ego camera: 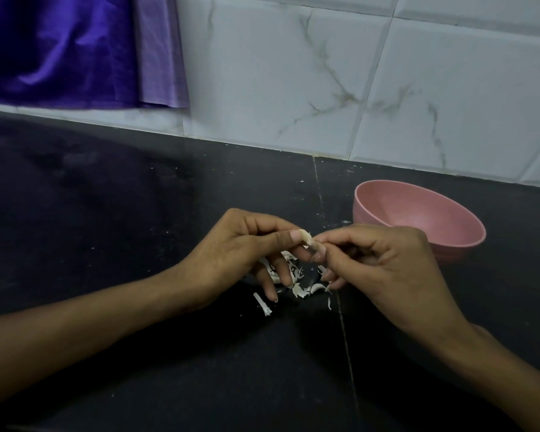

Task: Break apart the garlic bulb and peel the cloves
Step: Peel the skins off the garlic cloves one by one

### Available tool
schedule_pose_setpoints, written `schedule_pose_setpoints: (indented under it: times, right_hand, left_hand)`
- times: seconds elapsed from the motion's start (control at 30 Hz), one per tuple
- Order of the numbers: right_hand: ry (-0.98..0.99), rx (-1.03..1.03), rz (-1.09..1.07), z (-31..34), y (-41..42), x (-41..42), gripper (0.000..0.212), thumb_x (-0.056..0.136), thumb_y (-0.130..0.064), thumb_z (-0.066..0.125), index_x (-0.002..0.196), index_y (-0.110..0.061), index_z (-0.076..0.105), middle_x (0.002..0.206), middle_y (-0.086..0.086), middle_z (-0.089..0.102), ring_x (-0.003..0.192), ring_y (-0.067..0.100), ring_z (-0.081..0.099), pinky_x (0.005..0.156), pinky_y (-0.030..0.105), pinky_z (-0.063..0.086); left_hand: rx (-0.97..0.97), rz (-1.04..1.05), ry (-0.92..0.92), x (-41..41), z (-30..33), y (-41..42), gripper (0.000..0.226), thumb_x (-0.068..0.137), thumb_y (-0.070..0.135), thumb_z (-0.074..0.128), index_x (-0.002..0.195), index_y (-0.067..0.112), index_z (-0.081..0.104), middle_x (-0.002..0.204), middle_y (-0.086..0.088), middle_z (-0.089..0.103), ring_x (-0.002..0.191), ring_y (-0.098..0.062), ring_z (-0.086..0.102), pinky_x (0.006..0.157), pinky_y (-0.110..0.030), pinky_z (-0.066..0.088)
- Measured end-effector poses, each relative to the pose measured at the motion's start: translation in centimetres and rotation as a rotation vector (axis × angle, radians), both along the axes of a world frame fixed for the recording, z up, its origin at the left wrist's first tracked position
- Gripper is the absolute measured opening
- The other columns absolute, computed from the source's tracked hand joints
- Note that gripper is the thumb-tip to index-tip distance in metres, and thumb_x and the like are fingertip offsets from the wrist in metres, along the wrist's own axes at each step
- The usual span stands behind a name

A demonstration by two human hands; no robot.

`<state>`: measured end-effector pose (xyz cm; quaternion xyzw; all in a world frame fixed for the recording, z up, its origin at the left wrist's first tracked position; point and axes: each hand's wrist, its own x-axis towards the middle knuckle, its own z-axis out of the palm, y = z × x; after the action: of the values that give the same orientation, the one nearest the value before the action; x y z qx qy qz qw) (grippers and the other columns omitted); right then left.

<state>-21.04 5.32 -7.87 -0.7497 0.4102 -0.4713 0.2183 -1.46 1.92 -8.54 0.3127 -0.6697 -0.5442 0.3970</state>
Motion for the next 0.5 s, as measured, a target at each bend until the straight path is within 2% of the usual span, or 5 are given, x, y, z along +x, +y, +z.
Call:
schedule_pose_setpoints:
  times: [0.13,0.27,0.37,0.43,0.5]
  right_hand:
    - [-0.035,0.000,-0.022,0.1,-0.1,-0.2,0.014,0.086,-0.010,0.071,0.086,-0.022,0.078,0.069,-0.006,0.072,0.057,0.014,0.069,0.052,0.028,0.059]
    - [-0.045,-0.023,-0.051,0.2,-0.3,-0.6,0.015,0.086,-0.011,0.071,0.088,-0.024,0.077,0.070,-0.007,0.072,0.059,0.015,0.070,0.054,0.028,0.059]
    - [-0.058,-0.039,-0.055,0.5,-0.3,-0.6,0.008,0.085,-0.019,0.071,0.088,-0.024,0.077,0.071,-0.007,0.072,0.060,0.013,0.070,0.054,0.027,0.058]
    - [-0.097,-0.058,-0.064,1.0,-0.3,-0.8,0.012,0.082,-0.028,0.067,0.089,-0.023,0.076,0.073,-0.004,0.073,0.060,0.015,0.070,0.053,0.027,0.058]
    - [-0.125,-0.080,-0.083,1.4,-0.3,-1.2,0.014,0.085,-0.027,0.065,0.092,-0.022,0.076,0.076,-0.001,0.073,0.061,0.018,0.069,0.053,0.030,0.058]
  left_hand:
    - [0.049,0.029,0.051,0.0,0.1,-0.2,0.023,0.090,0.017,0.059,0.094,-0.003,0.071,0.092,-0.021,0.072,0.058,-0.024,0.062,0.044,-0.029,0.052]
    - [0.045,0.051,0.071,0.0,0.2,-0.2,0.020,0.091,0.015,0.059,0.090,0.000,0.072,0.090,-0.020,0.072,0.057,-0.023,0.061,0.044,-0.029,0.052]
    - [0.053,0.089,0.088,0.0,0.3,-0.5,0.021,0.092,0.014,0.059,0.092,-0.003,0.071,0.087,-0.019,0.072,0.054,-0.022,0.061,0.043,-0.029,0.051]
    - [0.066,0.123,0.100,0.1,0.4,-0.8,0.021,0.092,0.014,0.059,0.092,-0.004,0.070,0.086,-0.018,0.072,0.053,-0.020,0.060,0.042,-0.028,0.051]
    - [0.068,0.142,0.112,0.3,0.3,-0.9,0.020,0.091,0.014,0.060,0.090,-0.003,0.071,0.085,-0.018,0.072,0.052,-0.020,0.059,0.041,-0.028,0.051]
